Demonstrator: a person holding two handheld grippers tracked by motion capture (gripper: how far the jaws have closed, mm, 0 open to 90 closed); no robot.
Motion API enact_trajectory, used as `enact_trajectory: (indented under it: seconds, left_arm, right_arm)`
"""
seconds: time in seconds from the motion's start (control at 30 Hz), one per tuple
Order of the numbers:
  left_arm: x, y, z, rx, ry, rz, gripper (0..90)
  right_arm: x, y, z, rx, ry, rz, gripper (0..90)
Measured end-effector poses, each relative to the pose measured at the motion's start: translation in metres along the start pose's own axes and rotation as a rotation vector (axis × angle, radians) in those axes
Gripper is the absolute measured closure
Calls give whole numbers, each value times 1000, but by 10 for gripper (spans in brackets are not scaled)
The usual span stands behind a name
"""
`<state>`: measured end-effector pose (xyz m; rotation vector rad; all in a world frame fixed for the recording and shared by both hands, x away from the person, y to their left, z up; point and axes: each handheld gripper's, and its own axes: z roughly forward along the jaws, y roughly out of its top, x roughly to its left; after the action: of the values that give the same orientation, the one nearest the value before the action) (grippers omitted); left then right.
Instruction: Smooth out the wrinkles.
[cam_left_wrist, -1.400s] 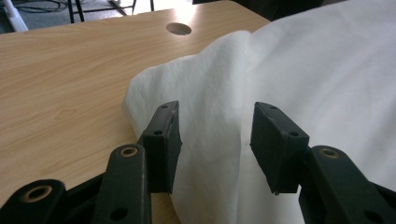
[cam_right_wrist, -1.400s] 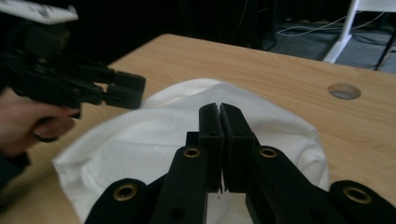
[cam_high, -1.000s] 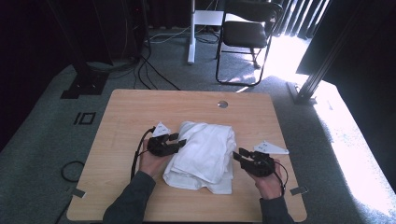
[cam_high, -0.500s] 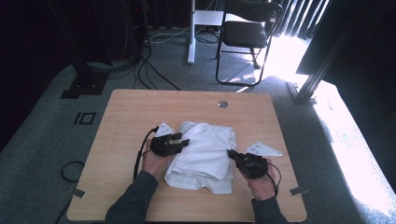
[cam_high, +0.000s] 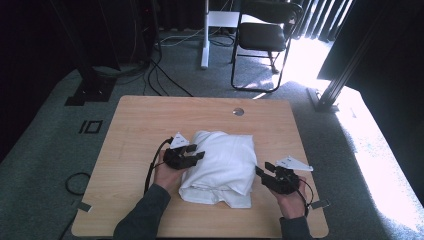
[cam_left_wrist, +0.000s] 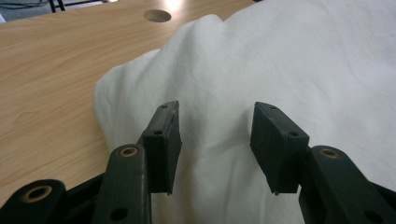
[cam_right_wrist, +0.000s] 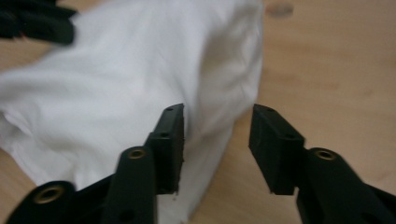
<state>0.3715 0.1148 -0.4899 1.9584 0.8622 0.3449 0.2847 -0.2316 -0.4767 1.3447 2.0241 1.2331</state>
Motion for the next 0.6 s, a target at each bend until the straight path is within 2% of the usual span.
enact_trajectory:
  seconds: [0.03,0.07,0.1,0.13,0.17,0.2,0.23,0.27,0.3,0.33,0.37,0.4,0.6]
  left_arm:
    - [0,0,0,0,0,0,538]
    - [-1,0,1,-1,-1,2,538]
    - [-1,0,1,-1,-4,1,538]
    - [-2,0,2,-1,-6,-1,538]
    - [-2,0,4,2,-10,1,538]
    - [-2,0,4,2,-10,1,538]
    - [-3,0,4,3,-11,0,538]
    - [-3,0,4,3,-11,1,538]
    - [-3,0,4,2,-11,1,538]
    - [-3,1,4,2,-11,2,538]
    - [-4,1,4,0,-10,3,538]
    - [-4,1,3,0,-9,5,538]
    - [-2,1,3,0,-9,1,537]
  right_arm:
    - [0,0,0,0,0,0,524]
    - [14,0,-4,-45,56,-41,481]
    - [14,0,-4,-45,56,-41,481]
    - [22,-2,-6,-62,67,-68,479]
    - [31,-6,-4,-56,81,-100,462]
    - [40,-10,5,-1,79,-136,435]
    - [43,-13,13,29,63,-158,435]
    - [45,-16,21,68,71,-177,469]
    - [46,-18,29,99,78,-186,552]
    - [45,-19,36,133,83,-187,721]
    - [44,-20,38,153,99,-181,799]
    - [42,-20,36,142,109,-172,845]
    - [23,-11,-3,19,153,-106,865]
